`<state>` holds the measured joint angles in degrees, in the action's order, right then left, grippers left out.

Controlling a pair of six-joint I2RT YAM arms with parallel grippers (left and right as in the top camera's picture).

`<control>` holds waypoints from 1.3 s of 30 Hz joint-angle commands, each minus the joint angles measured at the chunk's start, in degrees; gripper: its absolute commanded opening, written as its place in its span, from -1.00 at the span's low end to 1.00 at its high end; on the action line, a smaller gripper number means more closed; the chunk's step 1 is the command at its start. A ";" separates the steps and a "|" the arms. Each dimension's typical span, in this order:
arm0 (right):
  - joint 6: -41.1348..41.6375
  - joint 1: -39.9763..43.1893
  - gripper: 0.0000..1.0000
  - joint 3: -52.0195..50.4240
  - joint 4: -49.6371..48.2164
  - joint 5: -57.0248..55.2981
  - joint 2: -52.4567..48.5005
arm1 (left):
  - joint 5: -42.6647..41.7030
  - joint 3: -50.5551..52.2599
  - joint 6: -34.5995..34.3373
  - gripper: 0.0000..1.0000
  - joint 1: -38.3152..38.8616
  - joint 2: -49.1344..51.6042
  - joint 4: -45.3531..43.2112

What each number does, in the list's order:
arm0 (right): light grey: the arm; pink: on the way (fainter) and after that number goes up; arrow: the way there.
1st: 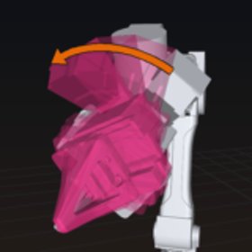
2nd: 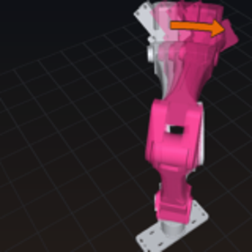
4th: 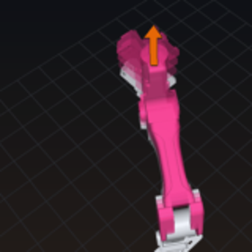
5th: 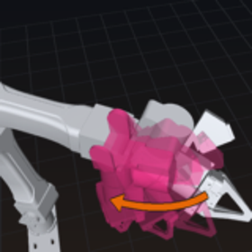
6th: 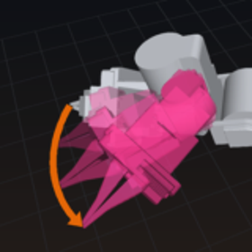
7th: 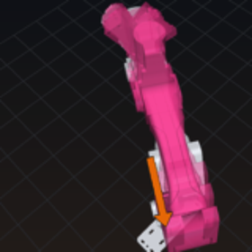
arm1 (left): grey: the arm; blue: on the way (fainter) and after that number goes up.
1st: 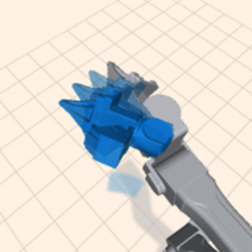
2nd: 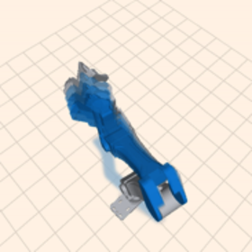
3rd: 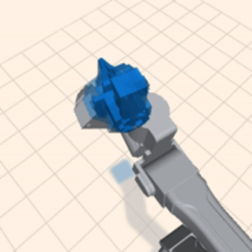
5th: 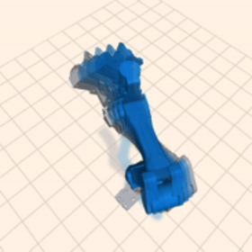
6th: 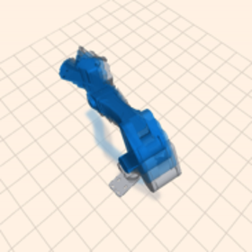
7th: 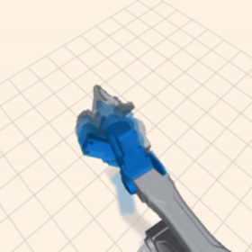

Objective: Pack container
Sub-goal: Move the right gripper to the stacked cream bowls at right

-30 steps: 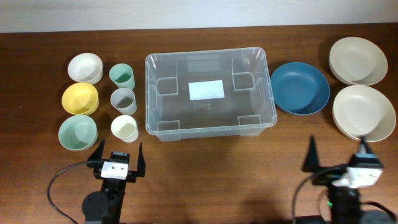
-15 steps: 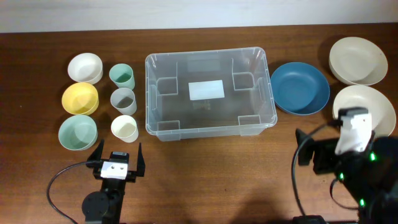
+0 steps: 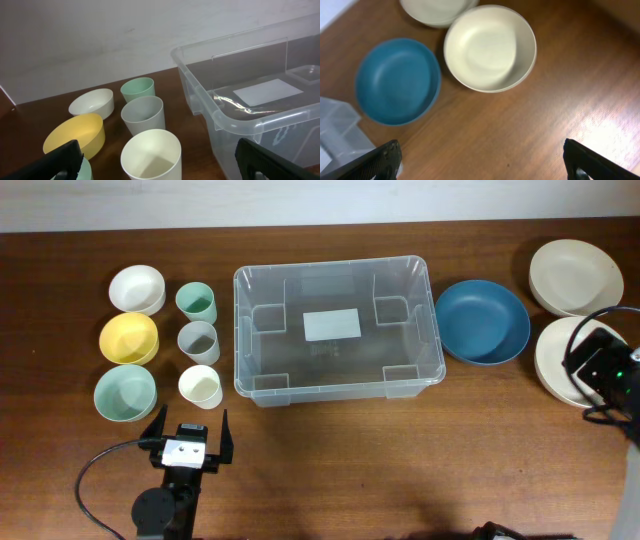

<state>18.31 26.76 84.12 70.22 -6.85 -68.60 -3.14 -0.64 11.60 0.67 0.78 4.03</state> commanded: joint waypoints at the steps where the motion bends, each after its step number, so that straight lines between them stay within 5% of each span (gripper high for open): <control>1: 1.99 4.00 0.98 0.39 -0.59 1.73 -4.04 | 0.15 0.13 0.72 0.99 -0.31 -0.37 0.35; 12: 19.58 18.69 0.98 0.37 -1.90 3.63 -20.13 | 0.15 0.13 0.72 0.99 -0.31 -0.37 0.37; 22: 19.69 21.27 0.98 0.37 -9.40 9.66 -35.76 | 0.15 0.13 0.72 1.00 -0.31 -0.37 0.35; 39: 17.97 21.38 0.98 -7.32 -22.73 9.03 -38.77 | 0.15 0.13 0.72 0.99 -0.31 -0.37 0.37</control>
<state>36.82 48.07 80.47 49.56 2.48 -106.19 -3.14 -0.64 11.60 0.67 0.80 4.03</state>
